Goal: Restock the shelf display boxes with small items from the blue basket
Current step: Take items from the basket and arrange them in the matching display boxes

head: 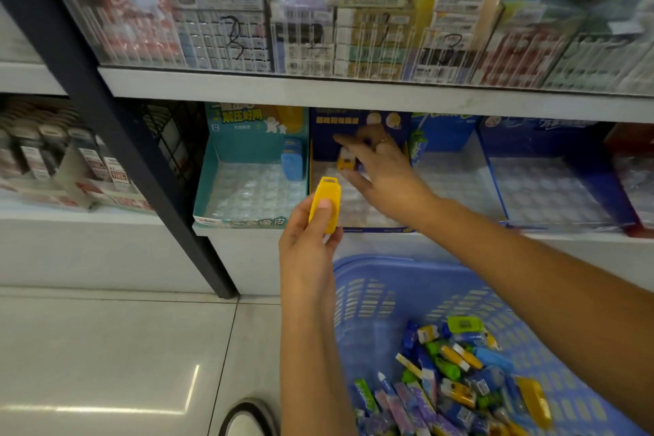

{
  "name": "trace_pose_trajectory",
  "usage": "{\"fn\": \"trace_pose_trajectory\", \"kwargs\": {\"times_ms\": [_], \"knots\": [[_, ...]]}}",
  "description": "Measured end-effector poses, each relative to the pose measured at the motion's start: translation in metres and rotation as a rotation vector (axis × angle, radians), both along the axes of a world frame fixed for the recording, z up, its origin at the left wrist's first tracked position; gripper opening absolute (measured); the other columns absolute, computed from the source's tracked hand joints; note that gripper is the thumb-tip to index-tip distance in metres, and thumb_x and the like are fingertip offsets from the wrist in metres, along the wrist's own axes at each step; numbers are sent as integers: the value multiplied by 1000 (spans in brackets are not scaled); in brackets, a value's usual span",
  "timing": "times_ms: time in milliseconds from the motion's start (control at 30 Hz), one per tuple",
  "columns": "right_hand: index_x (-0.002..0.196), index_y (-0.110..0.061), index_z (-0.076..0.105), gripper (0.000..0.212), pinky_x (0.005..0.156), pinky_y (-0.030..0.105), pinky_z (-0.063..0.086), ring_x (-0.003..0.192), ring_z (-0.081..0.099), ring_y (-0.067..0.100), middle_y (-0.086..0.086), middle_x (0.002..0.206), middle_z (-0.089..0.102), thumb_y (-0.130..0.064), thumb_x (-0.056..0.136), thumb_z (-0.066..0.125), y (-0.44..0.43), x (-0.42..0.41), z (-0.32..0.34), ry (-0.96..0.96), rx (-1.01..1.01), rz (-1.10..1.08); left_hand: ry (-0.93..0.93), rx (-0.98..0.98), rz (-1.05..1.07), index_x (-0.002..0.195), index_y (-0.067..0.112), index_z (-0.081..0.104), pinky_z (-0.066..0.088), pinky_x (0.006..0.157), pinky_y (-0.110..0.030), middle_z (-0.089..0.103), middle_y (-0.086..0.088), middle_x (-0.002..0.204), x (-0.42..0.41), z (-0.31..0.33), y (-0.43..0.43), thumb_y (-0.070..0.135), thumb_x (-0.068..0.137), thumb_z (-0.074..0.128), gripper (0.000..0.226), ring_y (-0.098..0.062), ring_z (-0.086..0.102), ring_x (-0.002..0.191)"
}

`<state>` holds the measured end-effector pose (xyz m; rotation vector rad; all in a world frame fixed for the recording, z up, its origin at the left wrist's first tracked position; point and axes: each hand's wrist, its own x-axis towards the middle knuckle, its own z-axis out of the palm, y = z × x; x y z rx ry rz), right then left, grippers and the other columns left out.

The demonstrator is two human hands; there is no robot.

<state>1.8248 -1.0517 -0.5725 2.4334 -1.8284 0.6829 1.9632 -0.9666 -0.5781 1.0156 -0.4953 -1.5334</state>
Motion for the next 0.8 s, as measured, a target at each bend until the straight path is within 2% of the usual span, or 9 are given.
{"fn": "trace_pose_trajectory", "kwargs": {"times_ms": [67,133,233,367,400,467,567,667,800], "knots": [[122,-28,57,32,81,33,51,96,60,14,-1,112,60,-37,92,56,35,14,8,-465,175,70,-57,-7,43,96,29,66,44,81,-23,69,9,103,7,3,-2,24,91,59,10,-7,61,96],[107,-33,61,25,74,25,53,86,64,8,-7,98,65,-36,83,67,60,33,14,-859,399,150,3,-19,76,107,18,65,46,83,-26,68,-1,103,14,6,-6,17,92,57,17,-12,61,92],[102,-26,62,29,76,19,54,85,66,3,-7,95,69,-12,79,73,70,56,16,-1045,435,143,105,-95,85,114,2,59,55,83,-27,70,-8,97,25,14,-6,6,94,51,22,-18,67,91],[108,-16,67,26,79,15,52,91,67,5,-3,99,72,-11,83,68,59,74,28,-1164,349,115,61,-186,94,110,7,64,53,93,-29,71,-7,106,40,18,-10,11,93,55,19,-18,67,102],[109,-14,67,26,78,13,51,91,67,3,-4,99,72,-11,84,67,53,78,32,-1170,331,115,-85,-182,103,109,9,65,52,94,-30,70,-5,107,45,16,-12,15,93,57,19,-15,66,102],[106,-17,66,22,73,10,50,83,67,-2,-12,92,70,-12,84,68,35,81,38,-1051,206,94,-597,-185,119,116,14,61,47,98,-30,65,1,113,50,8,-17,22,93,58,25,-11,61,106],[107,-13,65,24,79,17,49,87,66,10,-2,96,71,-15,84,69,-8,86,43,-616,54,41,-1295,-276,-111,137,13,46,29,107,-28,48,-4,138,55,-8,-18,30,94,54,47,-20,37,131],[110,-8,64,25,89,25,46,103,62,23,9,111,68,-12,85,66,-48,95,36,-322,157,54,-1474,-291,-240,144,13,36,17,114,-28,37,-3,147,50,-19,-13,32,93,53,57,-22,20,138],[112,-1,62,25,97,35,43,112,56,29,16,118,62,-8,88,62,-68,102,21,-142,246,93,-1476,-322,-161,139,18,43,19,111,-24,41,0,141,48,-24,-13,32,91,56,52,-19,25,133]]}}
